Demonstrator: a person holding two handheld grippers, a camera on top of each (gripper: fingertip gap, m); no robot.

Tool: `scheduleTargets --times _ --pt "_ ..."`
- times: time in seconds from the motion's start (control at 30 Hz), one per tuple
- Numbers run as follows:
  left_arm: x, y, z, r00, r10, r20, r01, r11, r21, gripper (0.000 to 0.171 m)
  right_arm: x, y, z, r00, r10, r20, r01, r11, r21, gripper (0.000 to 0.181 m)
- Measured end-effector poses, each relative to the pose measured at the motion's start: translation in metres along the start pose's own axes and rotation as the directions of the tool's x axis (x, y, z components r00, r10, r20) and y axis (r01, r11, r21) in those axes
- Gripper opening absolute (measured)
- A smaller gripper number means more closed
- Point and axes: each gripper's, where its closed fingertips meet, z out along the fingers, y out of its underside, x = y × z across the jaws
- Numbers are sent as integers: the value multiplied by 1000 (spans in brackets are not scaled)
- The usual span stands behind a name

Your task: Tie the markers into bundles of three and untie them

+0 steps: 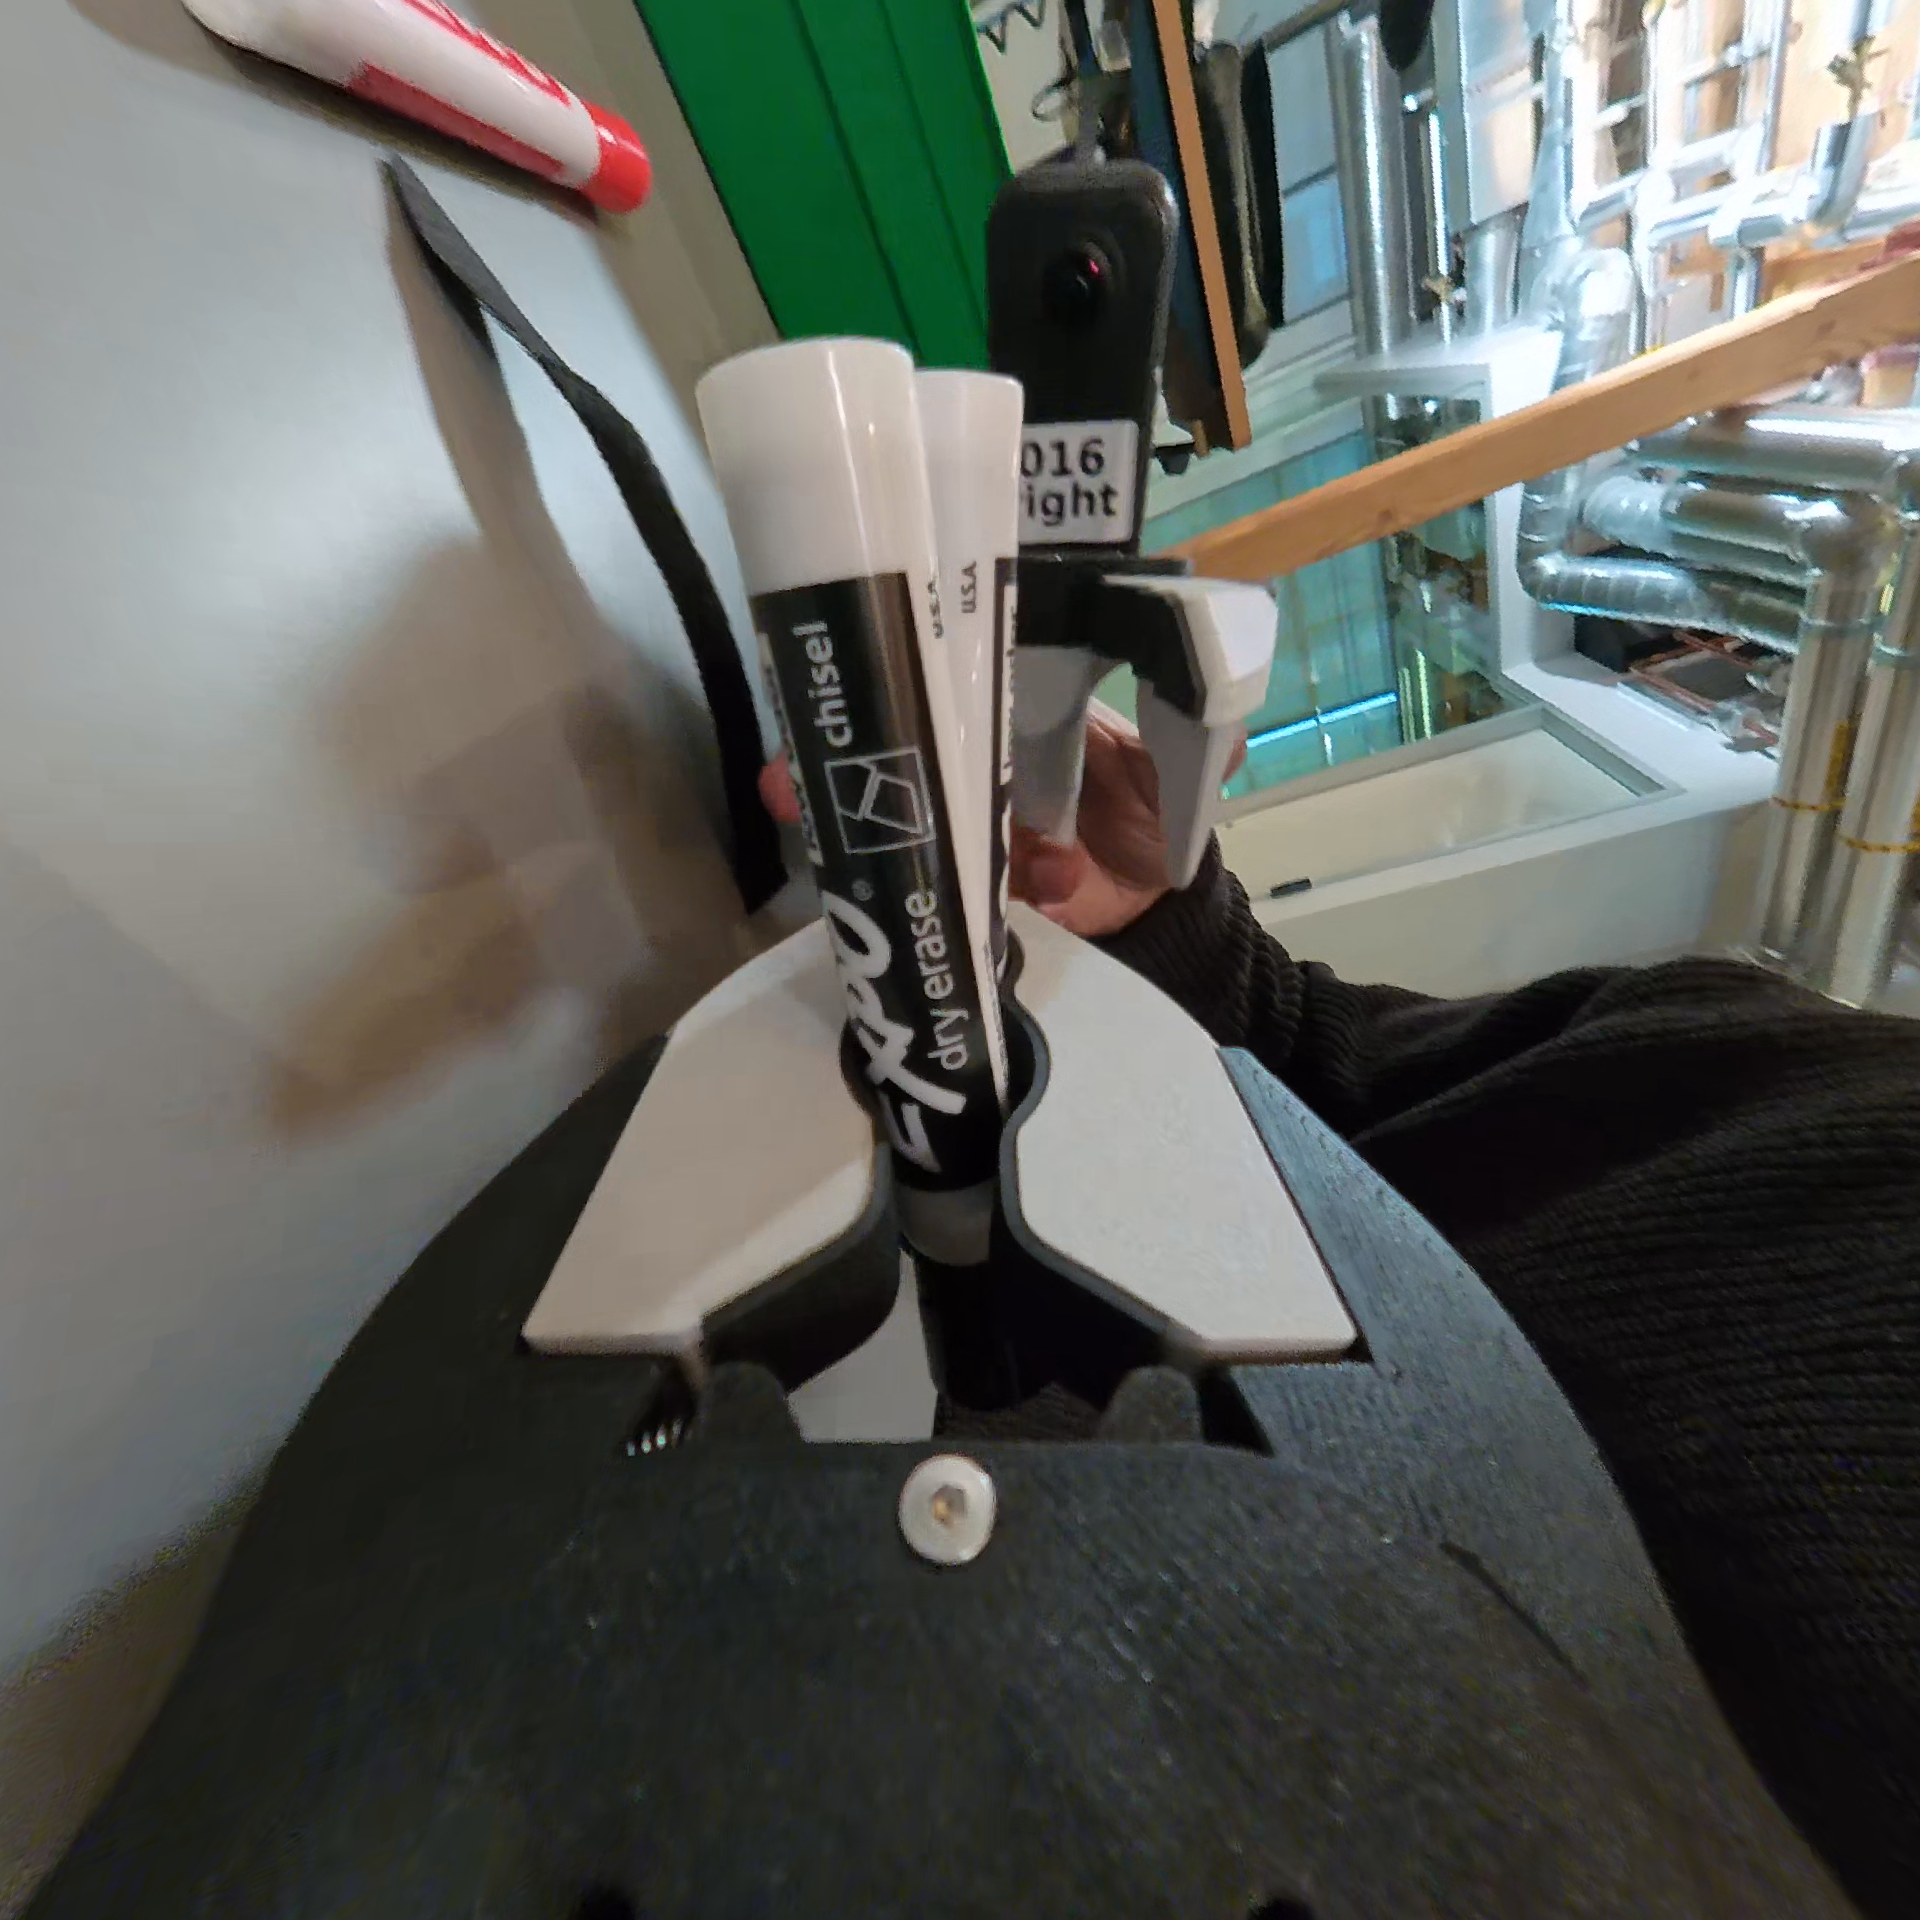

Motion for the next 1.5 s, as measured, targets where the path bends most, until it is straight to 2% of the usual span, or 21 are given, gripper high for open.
scheduleTargets --times 0.2,0.33,0.43,0.53,0.6,0.67,0.73,0.8,0.83,1.0,1.1,1.13,1.2,1.23,1.3,1.37,1.5 --pt "-14 -8 -3 994 14 108 -21 998 63 14 6 6 13 991 -70 -110 70 998 -1 62" --pt "-24 -11 -4 977 29 209 -52 993 104 14 11 1 18 971 -101 -216 112 993 43 66" --pt "-35 -12 -6 945 38 325 -85 988 132 14 15 0 26 944 -132 -303 146 989 25 70" --pt "-41 -15 -12 881 87 465 -170 975 141 15 16 4 39 909 -193 -368 190 981 -45 76" --pt "-43 -16 -16 812 164 561 -268 957 109 15 17 9 50 894 -218 -390 196 976 -96 80" --pt "-46 -20 -24 732 229 641 -358 931 76 14 11 12 60 912 -209 -353 185 978 -100 82" --pt "-46 -26 -31 667 285 688 -432 901 45 14 2 10 64 938 -176 -299 164 984 -66 57" --pt "-42 -30 -34 597 361 717 -510 860 -9 15 -1 6 63 940 -186 -284 180 982 -49 40" --pt "-41 -31 -34 578 375 724 -525 851 -21 14 -2 5 62 940 -196 -278 190 981 -49 38" --pt "-43 -24 -29 597 389 702 -502 863 -51 15 2 10 57 915 -277 -294 254 960 -115 35" --pt "-43 -24 -28 559 433 707 -536 840 -91 21 0 9 53 912 -307 -273 285 951 -117 31" --pt "-41 -24 -26 565 436 700 -538 839 -88 22 -1 8 52 911 -315 -265 296 949 -110 25" --pt "-42 -21 -25 589 413 694 -504 860 -83 19 -1 9 51 906 -335 -261 314 942 -120 24" --pt "-43 -18 -23 614 403 678 -481 873 -83 19 -1 10 51 898 -348 -269 323 937 -134 25" --pt "-44 -19 -23 610 417 674 -492 866 -91 17 1 10 52 886 -359 -293 331 933 -141 26" --pt "-43 -19 -23 613 432 662 -499 861 -100 15 3 11 54 899 -321 -299 298 947 -121 34" --pt "-39 -19 -21 671 411 617 -469 880 -76 14 4 11 54 934 -251 -254 239 968 -78 43"
